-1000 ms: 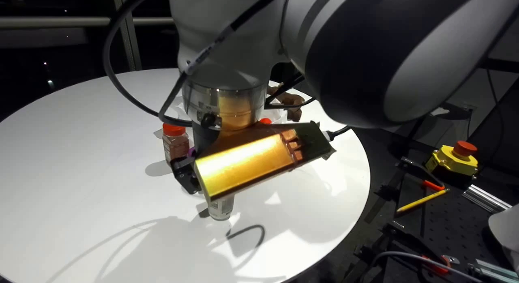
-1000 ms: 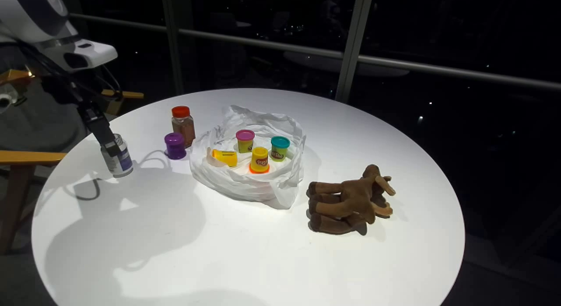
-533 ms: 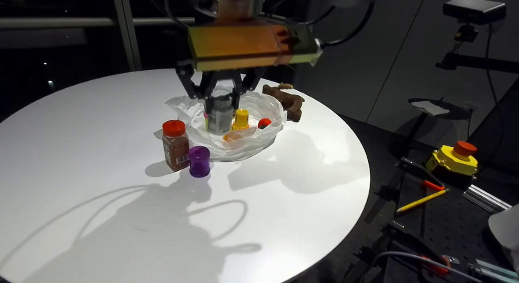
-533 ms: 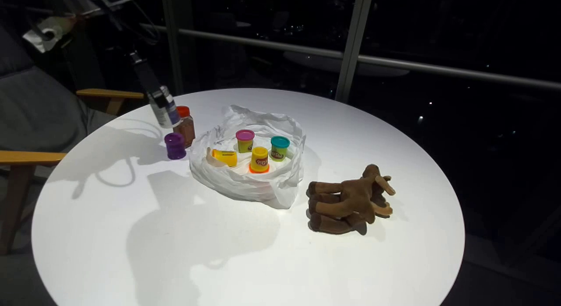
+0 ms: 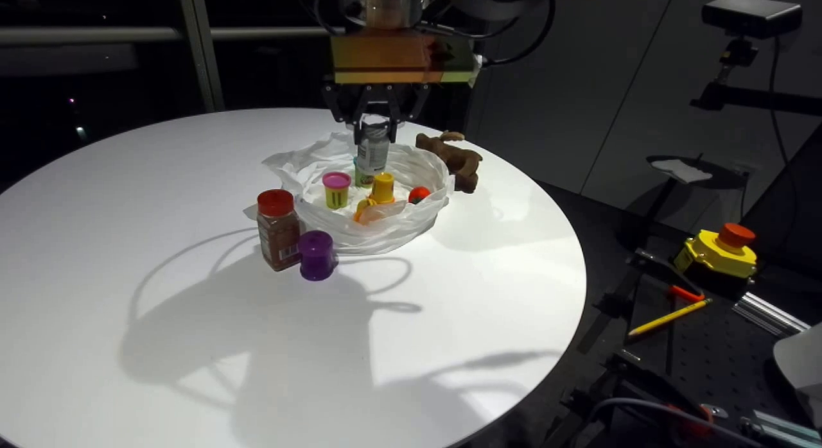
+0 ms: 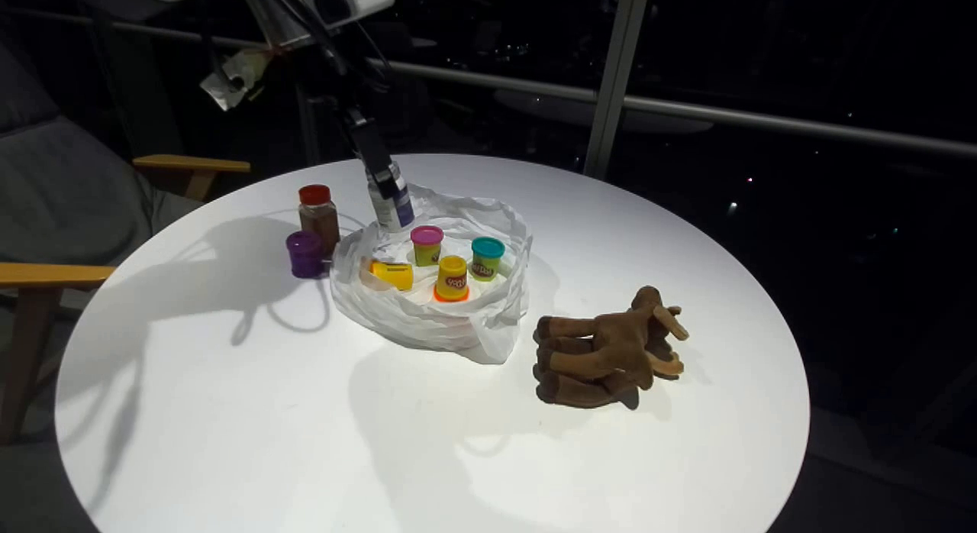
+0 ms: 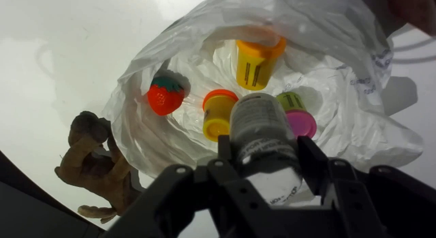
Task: Pick up the objects from the table and put them on the plastic
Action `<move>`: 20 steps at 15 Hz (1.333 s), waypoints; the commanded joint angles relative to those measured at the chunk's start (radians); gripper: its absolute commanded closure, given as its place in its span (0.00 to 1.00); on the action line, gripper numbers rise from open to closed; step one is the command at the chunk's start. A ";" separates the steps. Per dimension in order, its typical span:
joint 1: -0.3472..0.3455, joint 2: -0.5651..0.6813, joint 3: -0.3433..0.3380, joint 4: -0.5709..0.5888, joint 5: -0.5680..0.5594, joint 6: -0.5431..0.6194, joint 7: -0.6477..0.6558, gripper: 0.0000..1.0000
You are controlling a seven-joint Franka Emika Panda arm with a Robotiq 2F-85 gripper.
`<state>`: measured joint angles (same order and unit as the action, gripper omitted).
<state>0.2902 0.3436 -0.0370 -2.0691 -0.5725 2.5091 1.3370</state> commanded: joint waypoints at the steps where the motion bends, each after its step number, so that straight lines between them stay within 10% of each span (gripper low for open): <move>1: -0.048 0.074 -0.009 0.060 0.058 0.058 -0.022 0.79; 20: -0.011 0.267 -0.091 0.164 0.154 0.169 -0.036 0.79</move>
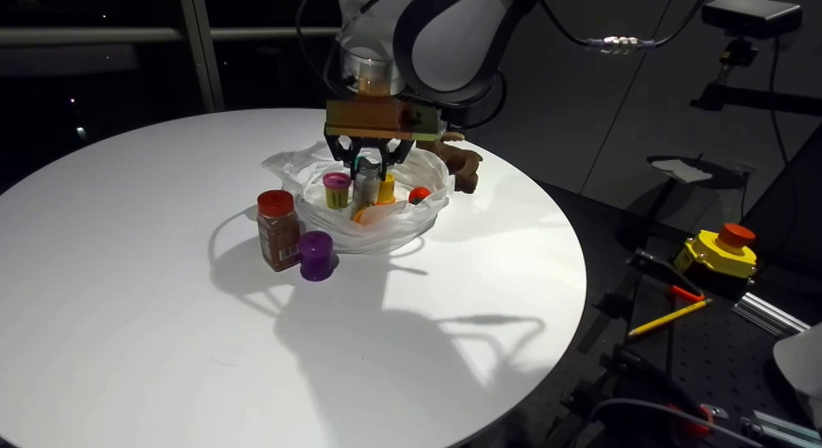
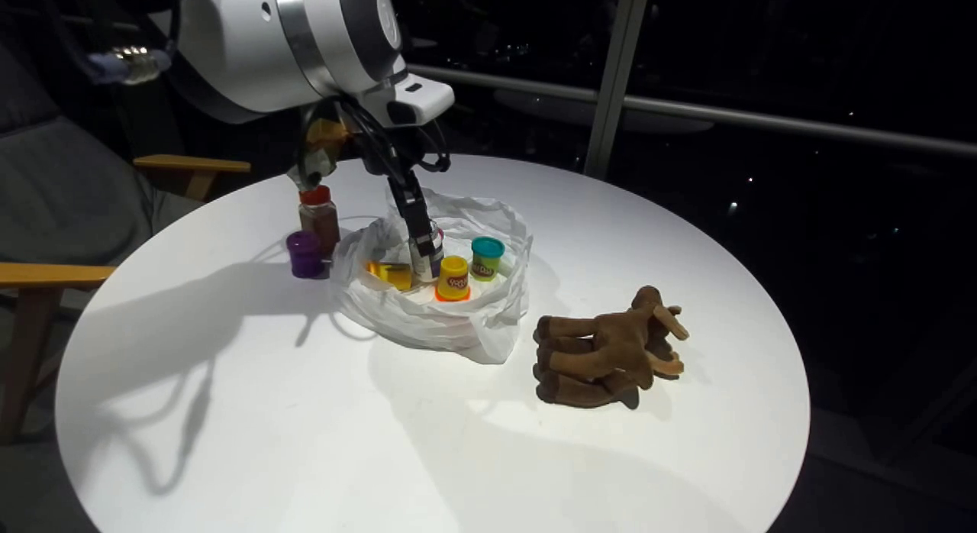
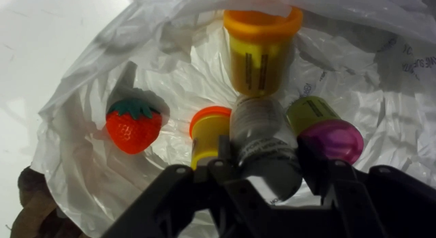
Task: Pick up the objects from the table and put them on the plastic
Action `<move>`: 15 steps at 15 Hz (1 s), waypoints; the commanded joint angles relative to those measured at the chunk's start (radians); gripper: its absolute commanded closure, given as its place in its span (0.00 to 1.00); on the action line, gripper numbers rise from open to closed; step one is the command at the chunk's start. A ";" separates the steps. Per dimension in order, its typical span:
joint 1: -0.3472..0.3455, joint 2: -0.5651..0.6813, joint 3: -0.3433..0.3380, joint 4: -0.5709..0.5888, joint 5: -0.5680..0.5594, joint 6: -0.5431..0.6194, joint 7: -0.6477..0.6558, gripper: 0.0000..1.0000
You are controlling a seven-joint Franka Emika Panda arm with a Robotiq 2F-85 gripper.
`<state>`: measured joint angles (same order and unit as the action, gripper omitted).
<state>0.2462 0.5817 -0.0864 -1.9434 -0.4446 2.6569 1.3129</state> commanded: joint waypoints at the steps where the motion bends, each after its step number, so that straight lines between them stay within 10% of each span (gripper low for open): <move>1: 0.034 0.029 -0.047 0.038 0.030 0.022 -0.014 0.74; 2: 0.034 0.027 -0.049 0.037 0.036 0.020 -0.018 0.29; 7: 0.080 -0.085 -0.053 -0.013 0.026 -0.017 -0.005 0.00; 15: 0.210 -0.209 0.033 0.019 -0.093 -0.115 -0.023 0.00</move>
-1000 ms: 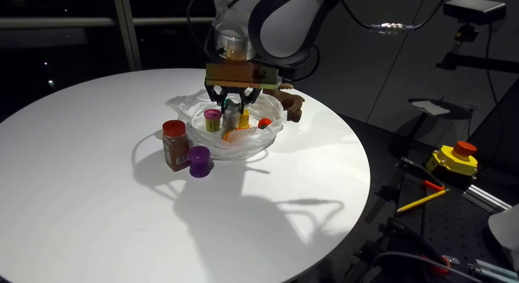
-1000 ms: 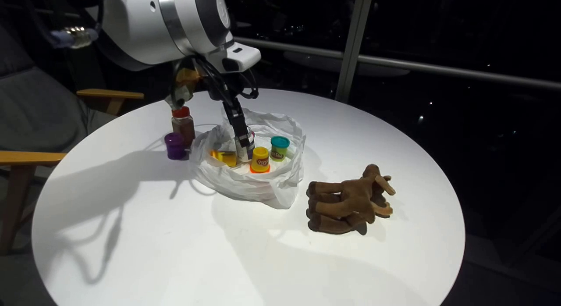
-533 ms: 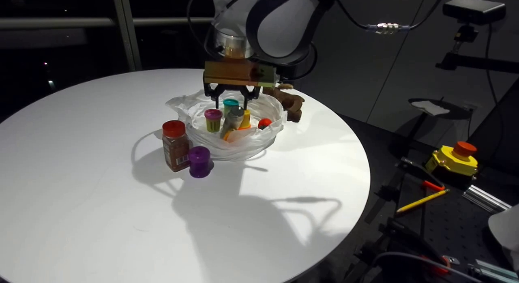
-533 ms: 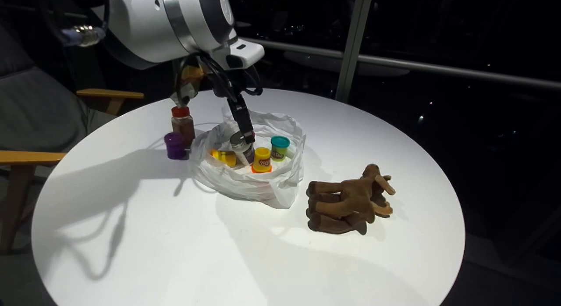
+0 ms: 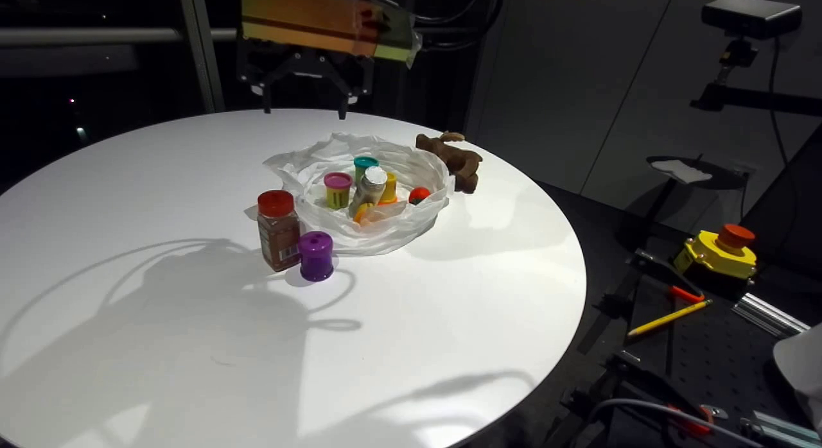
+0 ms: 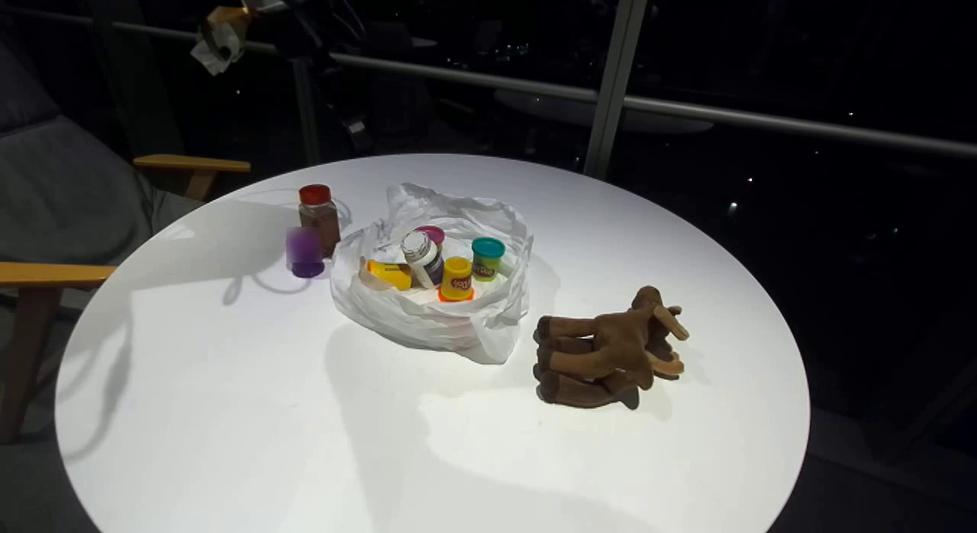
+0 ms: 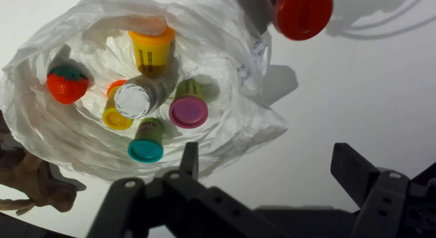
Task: Pick up the objects from the table and put them on the plastic
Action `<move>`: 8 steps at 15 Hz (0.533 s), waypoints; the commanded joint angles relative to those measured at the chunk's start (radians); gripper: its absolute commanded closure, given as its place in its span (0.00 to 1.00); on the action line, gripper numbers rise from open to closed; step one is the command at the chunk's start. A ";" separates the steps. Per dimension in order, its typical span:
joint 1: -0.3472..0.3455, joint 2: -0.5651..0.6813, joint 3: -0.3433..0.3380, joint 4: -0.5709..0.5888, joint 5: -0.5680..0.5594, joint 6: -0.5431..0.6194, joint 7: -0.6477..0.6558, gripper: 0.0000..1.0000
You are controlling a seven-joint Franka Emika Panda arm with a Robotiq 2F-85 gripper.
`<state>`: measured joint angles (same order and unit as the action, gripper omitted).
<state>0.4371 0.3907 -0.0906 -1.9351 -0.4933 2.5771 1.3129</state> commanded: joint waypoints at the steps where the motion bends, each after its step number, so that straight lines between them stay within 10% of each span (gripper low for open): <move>1: 0.028 0.000 0.051 0.026 -0.065 -0.051 -0.030 0.00; 8: 0.040 0.122 0.088 0.056 -0.233 0.049 -0.112 0.00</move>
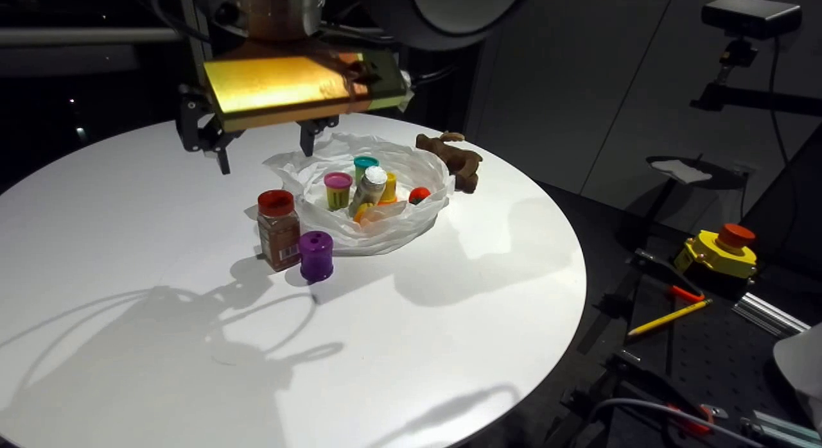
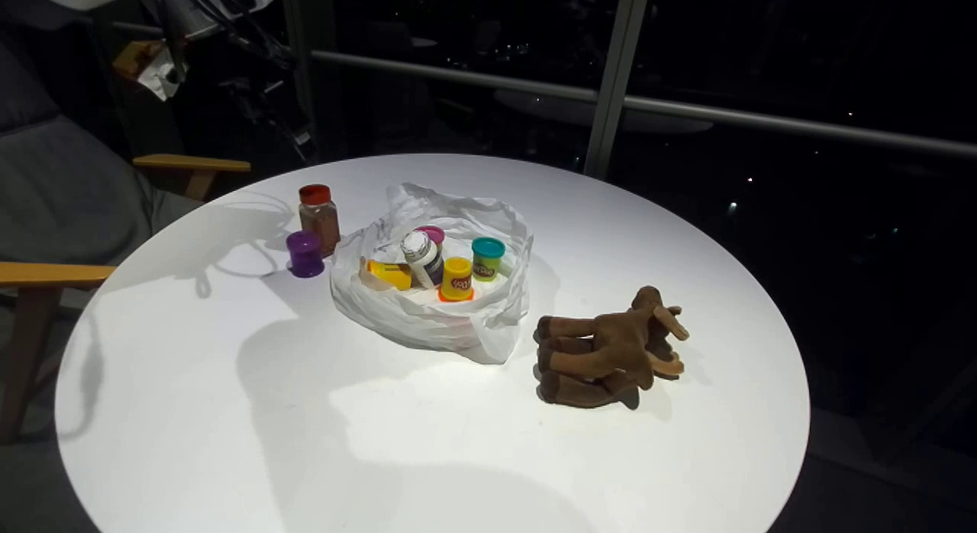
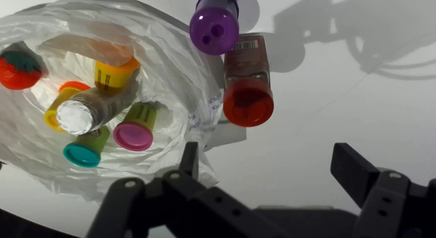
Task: Pick up the objects from the table and put them on the plastic
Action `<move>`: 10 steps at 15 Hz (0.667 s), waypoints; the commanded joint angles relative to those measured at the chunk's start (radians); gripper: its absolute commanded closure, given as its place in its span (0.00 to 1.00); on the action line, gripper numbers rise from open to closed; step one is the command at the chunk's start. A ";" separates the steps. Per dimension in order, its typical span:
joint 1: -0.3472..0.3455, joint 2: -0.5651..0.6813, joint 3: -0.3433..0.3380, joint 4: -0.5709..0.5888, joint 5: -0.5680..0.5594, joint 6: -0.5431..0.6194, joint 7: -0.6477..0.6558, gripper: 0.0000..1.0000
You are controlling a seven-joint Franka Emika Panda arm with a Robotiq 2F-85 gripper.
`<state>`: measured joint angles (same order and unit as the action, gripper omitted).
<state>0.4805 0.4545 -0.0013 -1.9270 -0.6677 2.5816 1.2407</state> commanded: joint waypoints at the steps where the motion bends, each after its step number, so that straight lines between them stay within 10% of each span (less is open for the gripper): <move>1: -0.006 0.074 -0.001 0.054 -0.069 0.056 -0.048 0.00; 10: -0.045 0.171 0.001 0.112 -0.021 0.072 -0.195 0.00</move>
<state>0.4519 0.6006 -0.0067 -1.8524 -0.7165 2.6406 1.1138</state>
